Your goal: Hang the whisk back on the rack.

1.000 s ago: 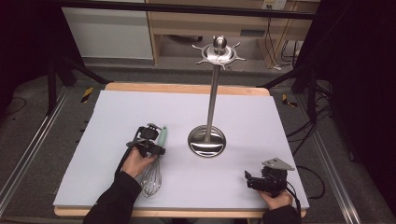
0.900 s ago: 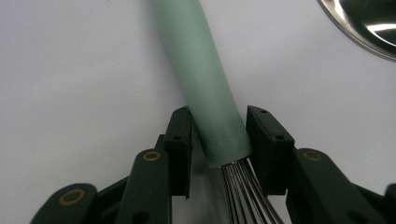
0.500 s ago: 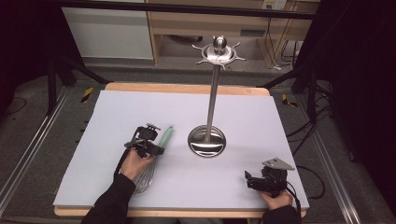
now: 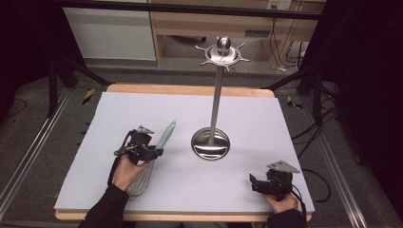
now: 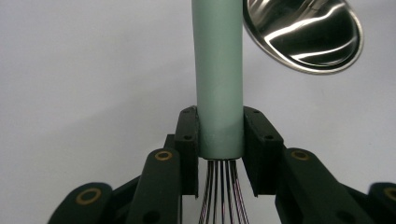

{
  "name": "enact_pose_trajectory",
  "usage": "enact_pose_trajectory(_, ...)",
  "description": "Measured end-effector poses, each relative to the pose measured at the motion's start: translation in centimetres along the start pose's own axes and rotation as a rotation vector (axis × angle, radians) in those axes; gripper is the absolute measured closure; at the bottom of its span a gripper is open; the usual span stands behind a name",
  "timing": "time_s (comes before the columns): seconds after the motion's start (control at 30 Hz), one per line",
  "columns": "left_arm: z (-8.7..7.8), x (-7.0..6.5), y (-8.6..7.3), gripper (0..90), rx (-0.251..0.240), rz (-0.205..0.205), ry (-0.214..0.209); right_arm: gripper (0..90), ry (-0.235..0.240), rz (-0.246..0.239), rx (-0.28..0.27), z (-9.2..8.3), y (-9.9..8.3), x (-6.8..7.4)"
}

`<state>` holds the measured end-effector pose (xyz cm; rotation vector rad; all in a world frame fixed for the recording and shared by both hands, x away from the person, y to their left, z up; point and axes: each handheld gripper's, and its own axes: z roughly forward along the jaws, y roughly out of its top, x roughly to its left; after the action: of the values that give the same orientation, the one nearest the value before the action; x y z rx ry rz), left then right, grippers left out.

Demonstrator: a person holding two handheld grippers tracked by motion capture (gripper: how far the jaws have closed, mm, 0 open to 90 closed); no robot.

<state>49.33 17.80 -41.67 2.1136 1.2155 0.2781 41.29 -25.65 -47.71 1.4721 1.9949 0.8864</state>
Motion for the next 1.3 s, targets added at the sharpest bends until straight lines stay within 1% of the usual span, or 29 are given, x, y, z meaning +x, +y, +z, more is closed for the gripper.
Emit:
enact_pose_trajectory(0.13, -1.3, -0.2, -0.3, 68.8, -0.045, 0.016, -0.020, 8.0, 0.000, 0.001, -0.002, 0.0, 0.0, 0.0)
enact_pose_trajectory(0.23, -2.0, -0.3, -0.4, 68.8, -0.083, 0.021, -0.017, 8.0, 0.001, -0.005, 0.003, 0.1, 0.0, -0.1)
enact_pose_trajectory(0.4, -2.9, -0.5, -0.8, 68.8, -0.143, 0.027, -0.013, 8.1, 0.004, -0.006, -0.002, -0.1, 0.0, 0.0)
enact_pose_trajectory(0.47, -3.3, -0.5, -0.9, 68.8, -0.158, 0.037, -0.010, 8.1, 0.003, -0.003, -0.003, -0.1, 0.0, 0.0)
enact_pose_trajectory(0.67, -4.2, -0.6, -1.0, 68.8, -0.187, 0.032, -0.008, 8.0, 0.011, -0.002, -0.009, -0.2, 0.1, 0.0)
enact_pose_trajectory(0.77, -4.5, -0.8, -1.0, 68.8, -0.206, 0.038, -0.004, 8.1, 0.010, -0.006, -0.008, -0.2, 0.0, 0.0)
enact_pose_trajectory(0.97, -5.2, -1.3, -1.0, 68.8, -0.261, 0.058, -0.001, 8.0, 0.015, 0.002, -0.010, -0.2, 0.0, -0.1)
enact_pose_trajectory(1.03, -5.6, -1.5, -0.9, 68.9, -0.284, 0.052, -0.003, 8.0, 0.015, 0.003, -0.008, -0.2, 0.0, 0.0)
enact_pose_trajectory(1.13, -6.1, -1.7, -0.9, 68.9, -0.309, 0.057, -0.003, 8.0, 0.015, -0.001, -0.009, -0.2, 0.1, -0.1)
enact_pose_trajectory(1.17, -6.3, -1.7, -0.9, 68.8, -0.314, 0.065, 0.001, 8.0, 0.007, -0.004, -0.008, -0.1, 0.0, -0.1)
enact_pose_trajectory(1.3, -6.9, -2.0, -0.9, 68.8, -0.351, 0.074, 0.001, 8.0, 0.011, -0.004, -0.008, -0.2, 0.0, -0.1)
